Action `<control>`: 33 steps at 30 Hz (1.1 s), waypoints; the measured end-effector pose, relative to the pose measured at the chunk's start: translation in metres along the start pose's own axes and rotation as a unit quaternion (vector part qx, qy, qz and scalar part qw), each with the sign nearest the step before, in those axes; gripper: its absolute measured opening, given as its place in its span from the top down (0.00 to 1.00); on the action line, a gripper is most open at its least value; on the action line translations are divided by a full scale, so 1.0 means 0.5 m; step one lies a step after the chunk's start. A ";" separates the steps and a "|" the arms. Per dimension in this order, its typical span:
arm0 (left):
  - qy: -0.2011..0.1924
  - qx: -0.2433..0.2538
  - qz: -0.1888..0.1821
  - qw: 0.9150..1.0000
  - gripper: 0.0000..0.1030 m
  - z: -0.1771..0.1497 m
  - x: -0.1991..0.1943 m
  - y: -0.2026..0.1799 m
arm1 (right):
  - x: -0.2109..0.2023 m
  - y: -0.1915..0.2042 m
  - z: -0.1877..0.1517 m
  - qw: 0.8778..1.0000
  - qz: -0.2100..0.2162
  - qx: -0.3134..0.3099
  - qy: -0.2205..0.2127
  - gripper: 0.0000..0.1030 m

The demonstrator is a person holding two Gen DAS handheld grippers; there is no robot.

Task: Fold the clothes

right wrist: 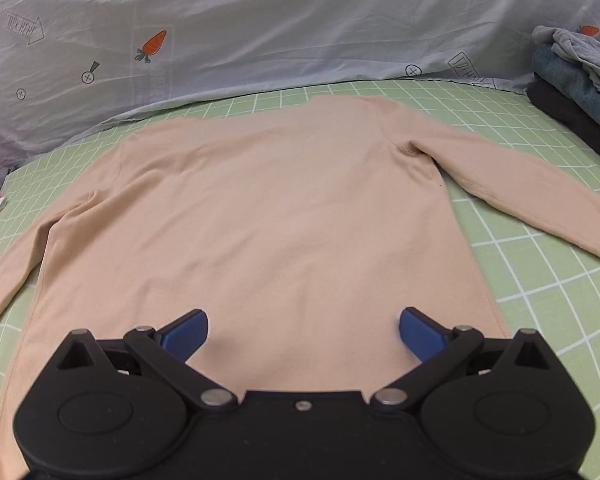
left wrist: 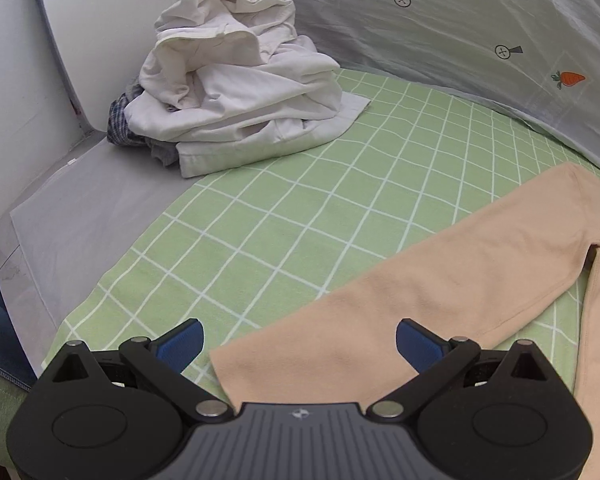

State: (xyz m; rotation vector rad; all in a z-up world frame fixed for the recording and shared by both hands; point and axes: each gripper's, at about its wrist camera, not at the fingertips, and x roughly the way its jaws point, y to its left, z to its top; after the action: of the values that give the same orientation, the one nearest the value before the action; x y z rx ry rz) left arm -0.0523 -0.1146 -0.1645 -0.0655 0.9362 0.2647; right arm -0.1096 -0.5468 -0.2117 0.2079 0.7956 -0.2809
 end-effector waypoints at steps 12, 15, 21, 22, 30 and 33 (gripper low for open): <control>0.034 -0.023 -0.018 0.999 0.02 -0.081 0.015 0.088 | -0.031 0.039 -0.074 0.997 -0.047 -0.008 -0.067 0.00; 0.031 -0.026 -0.027 0.999 0.02 -0.088 0.018 0.089 | -0.030 0.039 -0.073 0.997 -0.046 -0.007 -0.067 0.00; 0.013 -0.014 -0.065 0.998 0.09 -0.079 0.024 0.060 | -0.031 0.038 -0.075 0.997 -0.046 -0.007 -0.068 0.00; 0.008 -0.009 -0.066 0.998 0.12 -0.077 0.023 0.051 | -0.031 0.038 -0.075 0.997 -0.046 -0.007 -0.068 0.00; -0.001 0.016 -0.096 0.995 0.86 -0.046 0.025 -0.016 | -0.032 0.040 -0.075 0.997 -0.046 -0.007 -0.067 0.00; -0.003 -0.004 -0.128 0.992 0.88 -0.024 0.028 -0.038 | -0.032 0.040 -0.074 0.997 -0.046 -0.006 -0.067 0.00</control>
State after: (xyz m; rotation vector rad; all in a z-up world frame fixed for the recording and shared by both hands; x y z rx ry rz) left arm -0.0491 -0.1324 -0.1840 -0.1906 0.9094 0.0318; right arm -0.1385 -0.5144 -0.2237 0.1388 0.6745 -0.3726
